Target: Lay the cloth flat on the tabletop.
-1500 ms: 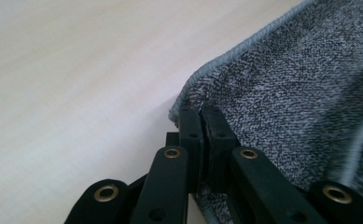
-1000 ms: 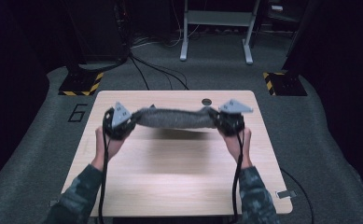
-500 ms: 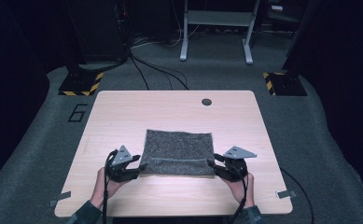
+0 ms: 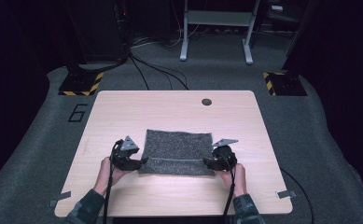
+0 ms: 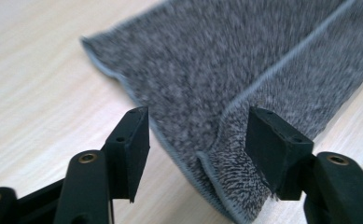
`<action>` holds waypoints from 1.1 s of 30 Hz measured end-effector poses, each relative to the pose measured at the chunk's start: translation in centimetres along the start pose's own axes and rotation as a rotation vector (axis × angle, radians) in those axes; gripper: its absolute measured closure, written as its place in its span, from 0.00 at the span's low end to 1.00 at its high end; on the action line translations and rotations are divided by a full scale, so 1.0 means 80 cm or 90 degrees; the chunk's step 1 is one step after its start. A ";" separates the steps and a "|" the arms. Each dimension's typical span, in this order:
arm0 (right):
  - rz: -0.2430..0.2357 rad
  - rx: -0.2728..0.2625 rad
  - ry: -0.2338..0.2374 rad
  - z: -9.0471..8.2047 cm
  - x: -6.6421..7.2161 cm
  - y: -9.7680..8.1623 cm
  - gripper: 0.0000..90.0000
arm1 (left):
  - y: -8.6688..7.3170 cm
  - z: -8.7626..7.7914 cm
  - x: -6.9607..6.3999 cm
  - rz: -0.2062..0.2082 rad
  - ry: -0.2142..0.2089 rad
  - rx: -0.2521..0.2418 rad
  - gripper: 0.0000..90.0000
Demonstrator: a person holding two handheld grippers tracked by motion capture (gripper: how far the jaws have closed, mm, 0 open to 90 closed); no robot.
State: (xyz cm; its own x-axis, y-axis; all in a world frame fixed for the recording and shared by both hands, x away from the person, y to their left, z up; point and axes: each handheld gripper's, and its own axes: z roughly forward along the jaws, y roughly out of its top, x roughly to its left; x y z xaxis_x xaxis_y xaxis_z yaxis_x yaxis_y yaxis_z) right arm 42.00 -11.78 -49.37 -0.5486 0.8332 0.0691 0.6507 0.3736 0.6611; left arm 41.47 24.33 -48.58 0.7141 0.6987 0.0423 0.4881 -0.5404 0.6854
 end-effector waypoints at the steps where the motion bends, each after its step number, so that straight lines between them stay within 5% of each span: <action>1: -0.011 0.014 -0.005 0.009 0.000 0.000 0.54 | -0.001 0.008 -0.001 -0.005 0.005 0.002 0.45; 6: -0.020 0.027 -0.022 0.029 -0.005 0.006 0.55 | -0.007 0.034 0.000 -0.016 0.016 0.030 0.46; 12: -0.021 0.017 -0.039 0.042 -0.017 0.019 0.54 | 0.000 0.042 -0.003 0.009 0.039 0.035 0.46; 18: -0.027 0.018 -0.037 0.057 -0.034 0.039 0.55 | 0.012 0.054 0.019 -0.017 0.046 0.037 0.45; 20: -0.027 0.027 -0.037 0.054 -0.035 0.043 0.56 | 0.015 0.051 0.021 -0.029 0.043 0.042 0.43; 23: -0.023 -0.003 -0.036 0.036 -0.029 0.041 0.57 | 0.019 0.036 0.014 -0.028 0.035 0.020 0.45; 27: -0.011 0.000 -0.037 0.025 -0.024 0.036 0.62 | 0.019 0.040 0.005 -0.004 0.036 0.034 0.53; 33: 0.002 0.025 -0.040 0.041 -0.031 0.025 0.75 | 0.010 0.050 -0.002 0.005 0.034 0.030 0.77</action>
State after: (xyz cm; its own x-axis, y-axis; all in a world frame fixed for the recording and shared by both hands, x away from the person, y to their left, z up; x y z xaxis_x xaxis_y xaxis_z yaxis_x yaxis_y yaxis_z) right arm 46.33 -11.76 -50.66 -0.5130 0.8580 0.0239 0.6733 0.3850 0.6313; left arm 43.72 21.90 -50.93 0.6908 0.7177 0.0877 0.5067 -0.5670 0.6494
